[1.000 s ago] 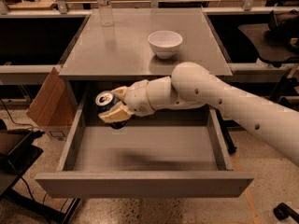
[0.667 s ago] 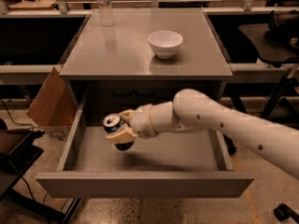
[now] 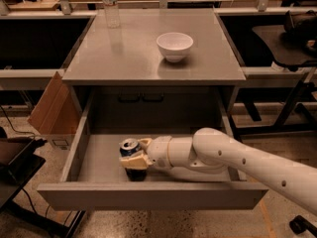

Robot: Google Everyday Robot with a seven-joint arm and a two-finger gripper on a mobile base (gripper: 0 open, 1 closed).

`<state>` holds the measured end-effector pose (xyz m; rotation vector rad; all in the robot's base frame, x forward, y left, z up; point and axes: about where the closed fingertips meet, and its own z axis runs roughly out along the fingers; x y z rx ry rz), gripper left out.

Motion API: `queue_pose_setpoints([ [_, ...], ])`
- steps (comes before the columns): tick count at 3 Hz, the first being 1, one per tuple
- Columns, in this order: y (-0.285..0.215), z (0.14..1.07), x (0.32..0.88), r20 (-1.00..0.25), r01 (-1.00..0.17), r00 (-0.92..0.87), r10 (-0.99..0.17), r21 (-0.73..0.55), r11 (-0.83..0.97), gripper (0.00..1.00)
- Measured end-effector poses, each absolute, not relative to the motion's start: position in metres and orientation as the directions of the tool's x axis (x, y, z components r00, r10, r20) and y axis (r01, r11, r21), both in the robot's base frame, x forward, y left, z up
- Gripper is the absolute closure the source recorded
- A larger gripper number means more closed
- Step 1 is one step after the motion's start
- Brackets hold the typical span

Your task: Place pepsi can into top drawer

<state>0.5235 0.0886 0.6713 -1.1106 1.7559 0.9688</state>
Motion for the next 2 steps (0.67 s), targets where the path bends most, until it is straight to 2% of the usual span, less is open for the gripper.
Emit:
queue_pose_setpoints([
  [2, 0.0888, 0.6701, 0.5239, -0.915, -0.932, -0.275, -0.295, 0.178, 0.315, 0.59],
])
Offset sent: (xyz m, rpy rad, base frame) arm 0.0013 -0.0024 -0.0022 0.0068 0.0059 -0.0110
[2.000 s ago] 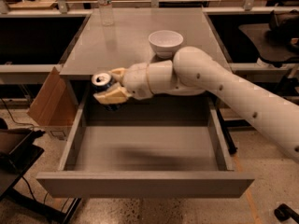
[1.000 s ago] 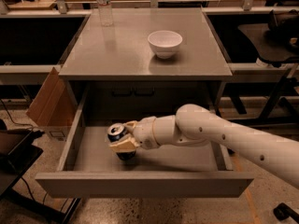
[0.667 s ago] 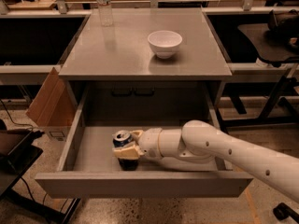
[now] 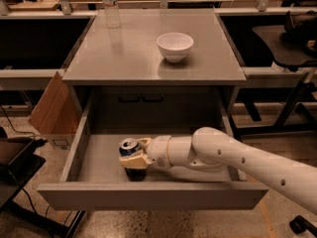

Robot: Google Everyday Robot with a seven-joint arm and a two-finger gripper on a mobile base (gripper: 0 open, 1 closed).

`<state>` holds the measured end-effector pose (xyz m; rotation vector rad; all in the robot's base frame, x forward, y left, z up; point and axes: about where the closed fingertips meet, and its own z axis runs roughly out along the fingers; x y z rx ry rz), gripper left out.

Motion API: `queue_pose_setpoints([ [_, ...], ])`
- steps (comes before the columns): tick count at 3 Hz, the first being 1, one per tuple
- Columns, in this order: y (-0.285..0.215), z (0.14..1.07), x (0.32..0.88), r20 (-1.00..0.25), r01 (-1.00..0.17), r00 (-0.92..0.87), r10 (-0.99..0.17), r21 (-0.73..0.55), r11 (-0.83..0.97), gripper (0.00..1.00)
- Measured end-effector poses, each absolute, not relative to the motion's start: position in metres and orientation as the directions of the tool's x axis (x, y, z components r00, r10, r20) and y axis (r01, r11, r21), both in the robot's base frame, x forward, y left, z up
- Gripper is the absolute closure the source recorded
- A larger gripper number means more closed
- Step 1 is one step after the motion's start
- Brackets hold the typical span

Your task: Place pepsi can into top drawer

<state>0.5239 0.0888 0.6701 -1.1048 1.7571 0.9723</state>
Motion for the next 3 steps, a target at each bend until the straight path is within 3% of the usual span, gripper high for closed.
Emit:
queue_pose_setpoints([
  [2, 0.0923, 0.6702, 0.5224, -0.915, -0.934, -0.273, -0.296, 0.179, 0.309, 0.12],
  [3, 0.0936, 0.6702, 0.5218, -0.915, -0.935, -0.272, -0.297, 0.179, 0.306, 0.00],
])
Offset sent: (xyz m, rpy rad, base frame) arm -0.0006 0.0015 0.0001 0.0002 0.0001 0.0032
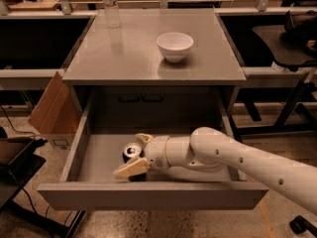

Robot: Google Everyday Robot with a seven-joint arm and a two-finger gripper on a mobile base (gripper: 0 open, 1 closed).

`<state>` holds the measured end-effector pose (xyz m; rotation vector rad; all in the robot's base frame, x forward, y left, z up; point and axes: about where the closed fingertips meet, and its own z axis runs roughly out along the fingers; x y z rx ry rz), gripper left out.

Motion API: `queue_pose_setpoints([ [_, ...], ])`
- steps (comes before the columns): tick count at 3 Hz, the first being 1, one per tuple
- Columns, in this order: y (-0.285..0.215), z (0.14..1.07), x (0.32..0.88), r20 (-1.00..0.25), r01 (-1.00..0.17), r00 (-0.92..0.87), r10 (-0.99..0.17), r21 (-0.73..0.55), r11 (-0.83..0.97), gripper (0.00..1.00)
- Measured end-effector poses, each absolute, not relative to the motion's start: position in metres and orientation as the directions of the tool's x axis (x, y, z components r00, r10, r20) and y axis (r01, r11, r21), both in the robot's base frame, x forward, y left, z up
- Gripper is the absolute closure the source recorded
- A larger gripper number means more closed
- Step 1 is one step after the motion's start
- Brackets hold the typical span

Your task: Place pepsi can into top drawer

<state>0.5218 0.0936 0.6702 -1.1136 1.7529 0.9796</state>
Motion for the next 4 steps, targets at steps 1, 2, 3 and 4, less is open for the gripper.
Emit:
queue_pose_setpoints([
  [1, 0.096, 0.682, 0.522, -0.917, -0.937, -0.264, -0.300, 0.171, 0.303, 0.00],
  [2, 0.101, 0.724, 0.525, -0.913, -0.942, -0.268, -0.307, 0.182, 0.282, 0.00],
  [3, 0.095, 0.780, 0.527, -0.913, -0.944, -0.280, -0.296, 0.206, 0.258, 0.00],
  [4, 0.084, 0.843, 0.521, -0.915, -0.961, -0.245, -0.320, 0.184, 0.208, 0.00],
])
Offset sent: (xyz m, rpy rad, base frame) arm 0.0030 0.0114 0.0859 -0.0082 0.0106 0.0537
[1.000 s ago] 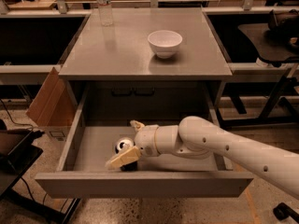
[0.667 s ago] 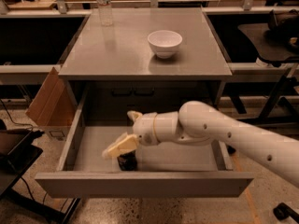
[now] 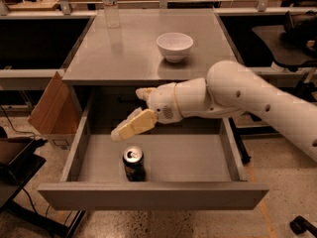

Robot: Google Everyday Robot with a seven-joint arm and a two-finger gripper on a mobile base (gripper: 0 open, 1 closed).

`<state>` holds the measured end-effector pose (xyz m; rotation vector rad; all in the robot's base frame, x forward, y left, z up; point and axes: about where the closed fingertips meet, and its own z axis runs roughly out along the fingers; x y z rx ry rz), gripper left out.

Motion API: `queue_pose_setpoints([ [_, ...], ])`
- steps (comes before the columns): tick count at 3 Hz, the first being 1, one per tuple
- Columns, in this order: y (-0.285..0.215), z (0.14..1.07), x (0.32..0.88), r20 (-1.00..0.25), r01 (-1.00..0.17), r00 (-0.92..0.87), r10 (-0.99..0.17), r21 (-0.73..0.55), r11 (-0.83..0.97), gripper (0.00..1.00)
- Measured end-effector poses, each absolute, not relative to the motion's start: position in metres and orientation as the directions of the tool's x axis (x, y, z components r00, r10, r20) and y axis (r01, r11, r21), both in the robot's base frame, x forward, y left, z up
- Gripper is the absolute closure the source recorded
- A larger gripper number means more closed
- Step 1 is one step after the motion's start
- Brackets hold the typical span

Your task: Place pepsi can into top drawer

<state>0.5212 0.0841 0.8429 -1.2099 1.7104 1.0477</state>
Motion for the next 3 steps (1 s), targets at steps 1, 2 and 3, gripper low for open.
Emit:
queue_pose_setpoints([
  [1, 0.062, 0.900, 0.512, -0.924, -0.967, -0.195, -0.330, 0.126, 0.219, 0.00],
  [2, 0.034, 0.934, 0.510, -0.940, -0.952, -0.142, -0.312, 0.044, 0.301, 0.00],
  [3, -0.003, 0.959, 0.519, -0.962, -0.881, -0.061, -0.266, -0.073, 0.468, 0.00],
])
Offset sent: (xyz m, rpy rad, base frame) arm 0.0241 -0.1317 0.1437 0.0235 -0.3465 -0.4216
